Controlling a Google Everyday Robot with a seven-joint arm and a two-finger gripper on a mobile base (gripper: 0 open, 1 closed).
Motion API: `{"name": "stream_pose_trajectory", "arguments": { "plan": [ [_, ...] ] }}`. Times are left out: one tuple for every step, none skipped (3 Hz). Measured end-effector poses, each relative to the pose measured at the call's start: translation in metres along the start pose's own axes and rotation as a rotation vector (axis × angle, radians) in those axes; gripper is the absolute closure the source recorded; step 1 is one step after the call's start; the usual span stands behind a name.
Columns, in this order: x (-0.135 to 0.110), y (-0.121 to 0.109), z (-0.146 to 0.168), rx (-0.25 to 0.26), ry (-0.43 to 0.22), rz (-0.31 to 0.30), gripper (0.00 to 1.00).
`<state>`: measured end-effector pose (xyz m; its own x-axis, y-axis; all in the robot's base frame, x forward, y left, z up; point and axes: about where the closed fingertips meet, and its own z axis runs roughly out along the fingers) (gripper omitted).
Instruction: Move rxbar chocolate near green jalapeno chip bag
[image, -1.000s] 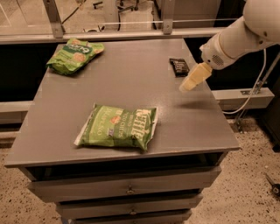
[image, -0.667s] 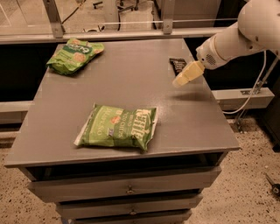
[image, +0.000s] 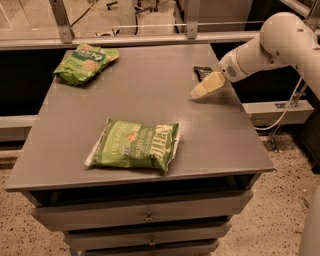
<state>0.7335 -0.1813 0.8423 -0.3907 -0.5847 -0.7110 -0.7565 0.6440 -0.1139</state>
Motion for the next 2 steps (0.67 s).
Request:
{"name": "stream_pose_trajectory", "arguments": {
  "plan": [
    [0.0091,-0.0092,0.011,0.01,0.008,0.025,0.15],
    [0.0076,-0.0108,0.0167,0.001,-0.012,0.03,0.38]
  ]
}}
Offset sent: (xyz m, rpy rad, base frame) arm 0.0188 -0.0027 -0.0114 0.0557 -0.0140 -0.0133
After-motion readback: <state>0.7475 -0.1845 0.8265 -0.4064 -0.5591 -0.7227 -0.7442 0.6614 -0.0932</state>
